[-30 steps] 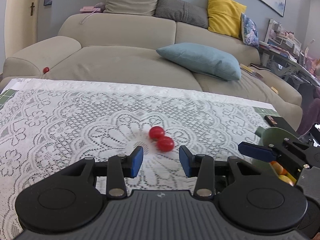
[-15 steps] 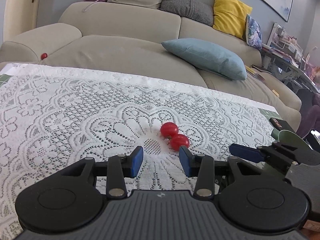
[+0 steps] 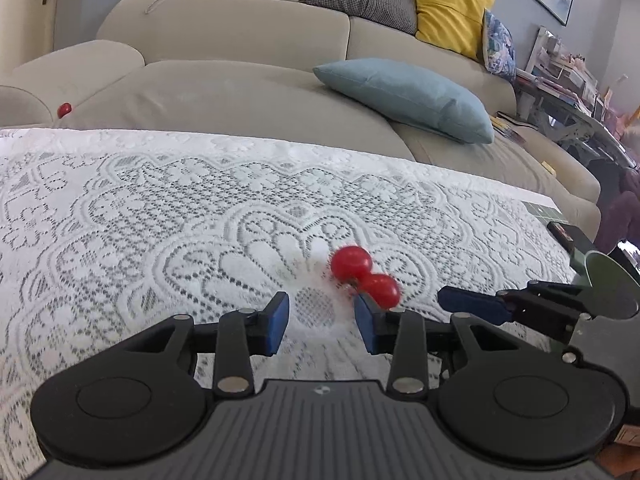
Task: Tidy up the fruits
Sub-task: 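Grasp one red tomato with the left tool while the right tool grasps the other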
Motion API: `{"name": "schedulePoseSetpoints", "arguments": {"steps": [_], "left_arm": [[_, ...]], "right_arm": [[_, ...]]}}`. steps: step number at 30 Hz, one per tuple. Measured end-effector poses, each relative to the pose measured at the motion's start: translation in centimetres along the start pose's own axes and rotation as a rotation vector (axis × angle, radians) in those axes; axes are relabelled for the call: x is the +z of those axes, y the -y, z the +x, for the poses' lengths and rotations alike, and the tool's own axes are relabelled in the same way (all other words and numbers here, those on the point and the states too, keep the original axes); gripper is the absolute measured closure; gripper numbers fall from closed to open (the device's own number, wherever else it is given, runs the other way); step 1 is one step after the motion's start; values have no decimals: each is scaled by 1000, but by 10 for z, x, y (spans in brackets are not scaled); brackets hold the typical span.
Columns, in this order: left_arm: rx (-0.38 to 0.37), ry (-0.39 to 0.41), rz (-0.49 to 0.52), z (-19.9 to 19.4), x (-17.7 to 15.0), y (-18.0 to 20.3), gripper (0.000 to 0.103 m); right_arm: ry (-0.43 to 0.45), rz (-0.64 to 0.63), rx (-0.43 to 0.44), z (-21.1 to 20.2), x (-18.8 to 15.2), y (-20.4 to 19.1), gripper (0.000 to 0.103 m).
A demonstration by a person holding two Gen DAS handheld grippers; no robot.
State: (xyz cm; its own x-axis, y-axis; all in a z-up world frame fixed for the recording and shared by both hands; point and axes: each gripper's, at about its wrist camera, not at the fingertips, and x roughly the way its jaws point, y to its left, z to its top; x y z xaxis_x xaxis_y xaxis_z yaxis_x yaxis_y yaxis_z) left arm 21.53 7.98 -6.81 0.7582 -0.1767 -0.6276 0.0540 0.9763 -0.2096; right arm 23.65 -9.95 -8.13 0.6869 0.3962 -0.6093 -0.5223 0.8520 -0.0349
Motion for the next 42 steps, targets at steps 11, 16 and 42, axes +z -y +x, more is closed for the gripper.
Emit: {"name": "schedulePoseSetpoints", "arguments": {"steps": [11,16,42], "left_arm": [[-2,-14,3,17,5,-12,58],[-20,-14,5,23,4,-13,58],[-61,14,108,57,8,17,58]], "right_arm": [[-22,-17,30,30,12,-6,68],[-41,3,46,37,9,-1,74],[-41,55,-127,29,2,16,74]]}}
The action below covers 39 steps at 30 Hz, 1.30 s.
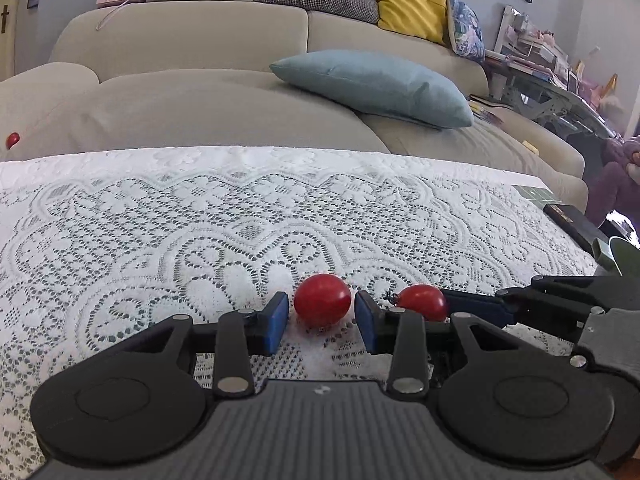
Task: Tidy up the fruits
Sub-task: 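Grasp one red tomato with the left tool while the right tool grasps the other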
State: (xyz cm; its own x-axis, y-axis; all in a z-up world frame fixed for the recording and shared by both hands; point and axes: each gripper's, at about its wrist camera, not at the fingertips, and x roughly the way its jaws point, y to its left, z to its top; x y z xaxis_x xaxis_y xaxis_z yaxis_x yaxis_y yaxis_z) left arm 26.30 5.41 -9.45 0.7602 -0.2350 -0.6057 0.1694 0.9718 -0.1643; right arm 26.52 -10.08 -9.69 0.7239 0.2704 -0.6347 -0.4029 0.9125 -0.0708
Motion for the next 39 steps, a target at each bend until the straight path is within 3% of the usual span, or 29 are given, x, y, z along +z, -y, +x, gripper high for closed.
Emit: {"name": "schedulePoseSetpoints", "arguments": {"steps": [10,16,30,39], "left_arm": [[-7,13,4,4,0,-1,68],[0,14,10,0,-1,1,69],[81,28,-13,-31,-4,7,69],[130,77,-60,-61,-7,13,69]], "right_arm": [[13,-6,4,2,0,-1,73],[13,2,12,2,0,1,74],[34,-25,34,-11,0,-5,74],[56,-28,59,-38,0,-5,74]]}}
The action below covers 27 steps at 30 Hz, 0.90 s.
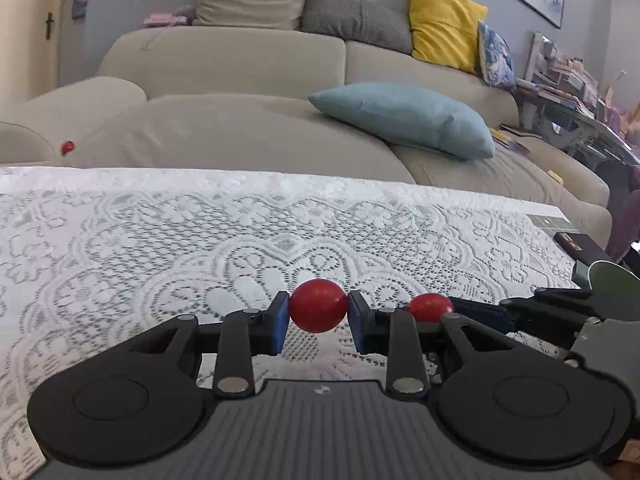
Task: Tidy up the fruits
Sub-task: 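Carry both red tomatoes into the green colander and open both tools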
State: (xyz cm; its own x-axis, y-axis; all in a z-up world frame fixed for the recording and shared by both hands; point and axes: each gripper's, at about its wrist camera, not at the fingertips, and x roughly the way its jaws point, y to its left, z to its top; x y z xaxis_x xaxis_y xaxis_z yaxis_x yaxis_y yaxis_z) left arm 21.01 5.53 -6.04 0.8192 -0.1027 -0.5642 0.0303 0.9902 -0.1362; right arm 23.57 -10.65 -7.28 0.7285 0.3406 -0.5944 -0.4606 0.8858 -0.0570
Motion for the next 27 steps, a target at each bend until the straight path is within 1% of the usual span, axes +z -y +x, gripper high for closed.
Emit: {"name": "schedulePoseSetpoints", "arguments": {"steps": [9,15,22,27], "left_arm": [[49,35,-60,-35,-6,5,69],[83,25,-80,-61,-10,14,69],[68,43,-68,-86,-19,36,69],[60,44,-59,-96,-25,57,69]], "right_arm": [[43,-25,42,-32,4,-6,75],[69,-13,63,-64,-1,-1,75],[116,27,94,-111,-16,12,75],[120,12,108,-134,-27,25,74]]}}
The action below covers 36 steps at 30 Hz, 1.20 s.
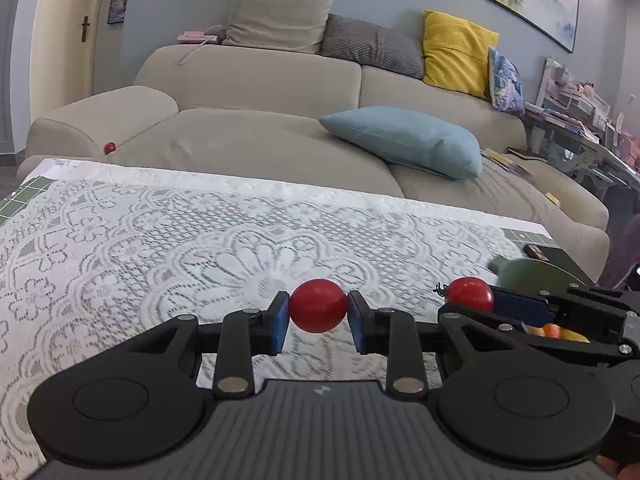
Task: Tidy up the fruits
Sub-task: 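Carry both red tomatoes into the green colander and open both tools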
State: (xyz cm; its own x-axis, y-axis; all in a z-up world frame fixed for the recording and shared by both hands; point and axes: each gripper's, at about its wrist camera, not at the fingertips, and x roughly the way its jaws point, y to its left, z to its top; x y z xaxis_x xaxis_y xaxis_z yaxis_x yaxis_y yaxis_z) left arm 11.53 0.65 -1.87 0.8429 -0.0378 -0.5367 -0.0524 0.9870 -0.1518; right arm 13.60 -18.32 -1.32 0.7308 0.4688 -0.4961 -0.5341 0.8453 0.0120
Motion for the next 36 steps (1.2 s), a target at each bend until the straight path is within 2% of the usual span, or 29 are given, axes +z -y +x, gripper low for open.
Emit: {"name": "schedulePoseSetpoints", "arguments": {"steps": [4,7,15,21,26,36], "left_arm": [[-29,-21,18,-3,-3,20,69],[-80,-44,30,-4,-2,37,69],[-207,-85,52,-2,4,80,69],[-300,-129,74,13,9,112,69],[-318,-171,108,34,10,132,69],[-240,-214,130,71,16,149,69]], "right_arm": [[-19,-16,23,-14,2,20,74],[-43,-33,42,-24,5,40,74],[-146,-113,27,-43,5,94,74],[-222,-121,9,-43,1,130,74],[-263,-87,23,-33,2,155,74],[-281,-167,-13,5,9,159,74]]}}
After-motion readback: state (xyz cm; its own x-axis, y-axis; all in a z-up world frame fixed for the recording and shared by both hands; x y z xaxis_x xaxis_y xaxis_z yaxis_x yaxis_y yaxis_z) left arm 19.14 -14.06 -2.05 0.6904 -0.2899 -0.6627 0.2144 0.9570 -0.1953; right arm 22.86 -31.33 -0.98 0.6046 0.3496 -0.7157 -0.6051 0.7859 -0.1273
